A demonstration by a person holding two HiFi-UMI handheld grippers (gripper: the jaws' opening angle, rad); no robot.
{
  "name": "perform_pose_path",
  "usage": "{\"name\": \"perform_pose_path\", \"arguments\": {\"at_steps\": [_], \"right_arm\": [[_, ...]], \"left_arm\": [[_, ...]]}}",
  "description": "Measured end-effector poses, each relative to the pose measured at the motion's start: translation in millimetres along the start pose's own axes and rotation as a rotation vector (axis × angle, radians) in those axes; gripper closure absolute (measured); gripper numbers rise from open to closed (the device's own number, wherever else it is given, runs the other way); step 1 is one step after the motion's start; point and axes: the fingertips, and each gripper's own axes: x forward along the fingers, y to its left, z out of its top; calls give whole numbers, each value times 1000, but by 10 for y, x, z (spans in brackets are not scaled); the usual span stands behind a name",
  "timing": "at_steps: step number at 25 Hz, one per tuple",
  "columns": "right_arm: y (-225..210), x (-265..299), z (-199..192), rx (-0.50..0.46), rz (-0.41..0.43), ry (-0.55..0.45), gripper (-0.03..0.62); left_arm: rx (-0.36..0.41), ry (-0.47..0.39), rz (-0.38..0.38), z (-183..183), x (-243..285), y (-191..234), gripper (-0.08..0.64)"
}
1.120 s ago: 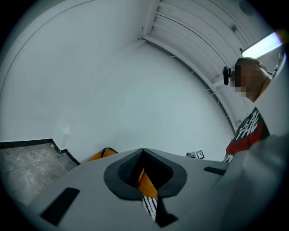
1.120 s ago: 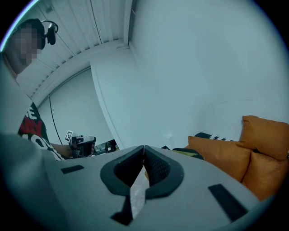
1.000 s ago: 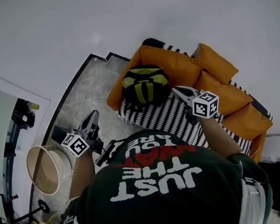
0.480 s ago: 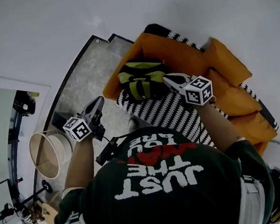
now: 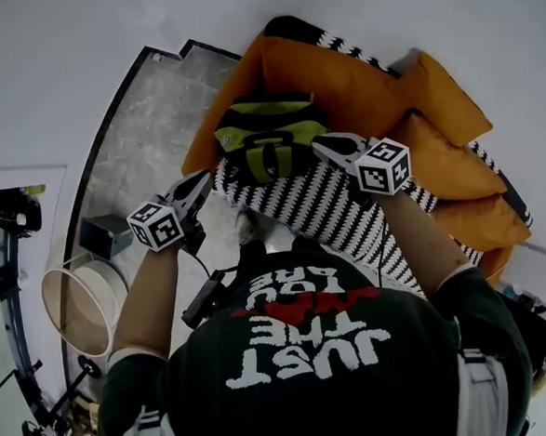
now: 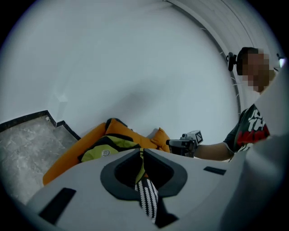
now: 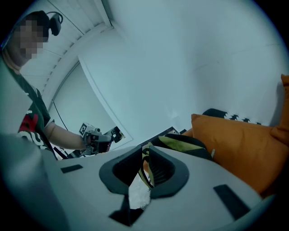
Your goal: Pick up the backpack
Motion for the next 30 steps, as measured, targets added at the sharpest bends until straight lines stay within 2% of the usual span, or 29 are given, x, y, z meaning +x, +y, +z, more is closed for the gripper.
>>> {"name": "perform_pose_path", "arguments": {"at_steps": [1, 2, 4, 5, 8, 14, 19, 23, 30], "right_arm": [[-42, 27, -69, 16, 1, 6, 542], [-87, 55, -145, 32, 4, 13, 499], [-179, 119, -334, 55, 14, 35, 415], [-222, 153, -456, 57, 21, 53, 397], [-353, 283, -902, 38, 50, 125, 352], [-591, 695, -1591, -26, 145, 233, 305], [-663, 1068, -1968, -52, 213, 287, 293], [-712, 1268, -2130, -31, 233, 271, 291], [-741, 1566, -2475, -44, 259, 299, 293]], "left_arm": [[0, 23, -10, -80, 62, 60, 548], [-1, 46, -20, -165, 123, 125, 545], [-9, 87, -41, -349, 251, 260, 499], [-16, 106, -51, -452, 316, 323, 469], [-28, 152, -84, -776, 529, 492, 376], [13, 245, -192, -1342, 1065, 629, 234], [56, 338, -257, -1780, 1380, 644, 218], [52, 352, -276, -2007, 1576, 678, 218], [49, 346, -285, -2249, 1737, 815, 218]]}}
